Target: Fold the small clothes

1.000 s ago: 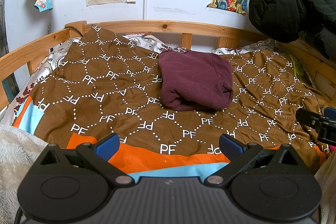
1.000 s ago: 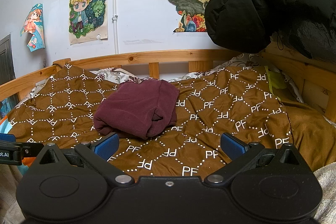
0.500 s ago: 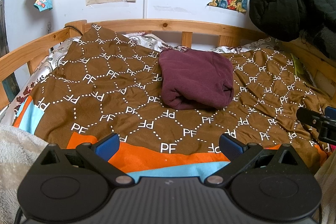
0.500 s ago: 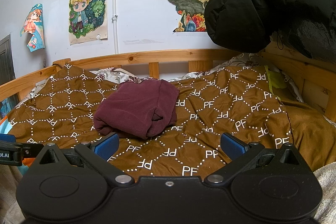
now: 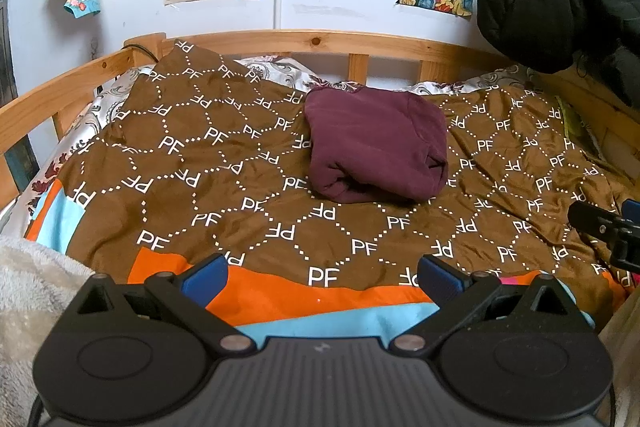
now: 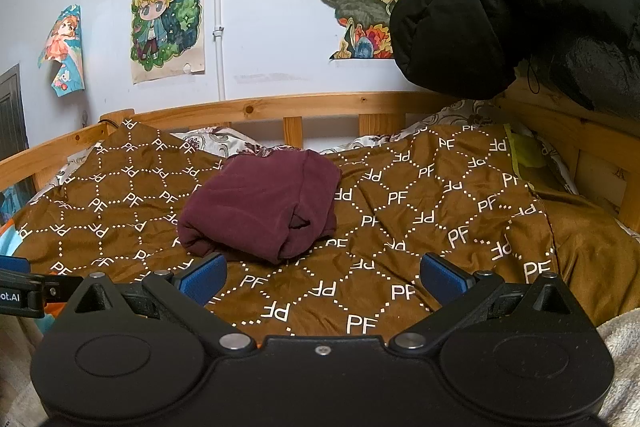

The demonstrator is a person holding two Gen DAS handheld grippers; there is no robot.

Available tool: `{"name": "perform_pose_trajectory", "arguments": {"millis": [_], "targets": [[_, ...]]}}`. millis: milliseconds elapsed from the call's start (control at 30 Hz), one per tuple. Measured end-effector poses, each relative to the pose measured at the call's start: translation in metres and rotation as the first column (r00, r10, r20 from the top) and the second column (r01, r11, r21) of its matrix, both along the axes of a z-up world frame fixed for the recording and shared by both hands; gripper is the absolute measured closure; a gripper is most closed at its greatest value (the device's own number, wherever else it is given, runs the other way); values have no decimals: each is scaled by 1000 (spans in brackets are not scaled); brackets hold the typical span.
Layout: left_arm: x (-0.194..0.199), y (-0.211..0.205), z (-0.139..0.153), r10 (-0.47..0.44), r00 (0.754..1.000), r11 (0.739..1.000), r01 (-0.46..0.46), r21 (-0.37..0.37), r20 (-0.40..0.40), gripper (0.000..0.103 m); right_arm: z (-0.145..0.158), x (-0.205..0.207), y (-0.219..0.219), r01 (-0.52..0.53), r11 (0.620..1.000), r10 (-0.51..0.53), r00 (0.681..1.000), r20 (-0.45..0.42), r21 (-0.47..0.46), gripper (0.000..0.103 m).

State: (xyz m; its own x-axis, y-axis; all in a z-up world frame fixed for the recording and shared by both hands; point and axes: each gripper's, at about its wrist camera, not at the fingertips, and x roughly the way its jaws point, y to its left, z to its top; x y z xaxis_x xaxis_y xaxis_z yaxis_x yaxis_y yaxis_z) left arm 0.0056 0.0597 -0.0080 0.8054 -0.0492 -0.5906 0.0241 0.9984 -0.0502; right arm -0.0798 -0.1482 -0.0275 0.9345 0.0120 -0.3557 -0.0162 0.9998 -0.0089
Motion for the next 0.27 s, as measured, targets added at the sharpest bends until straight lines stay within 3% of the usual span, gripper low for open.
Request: {"name": "perform_pose_trajectory", "arguments": {"millis": [267], "targets": [[0, 0, 0, 0, 1000, 1000, 0, 1, -3, 0, 0, 0, 0, 0, 1000, 0, 1000, -1, 0, 1]]}}
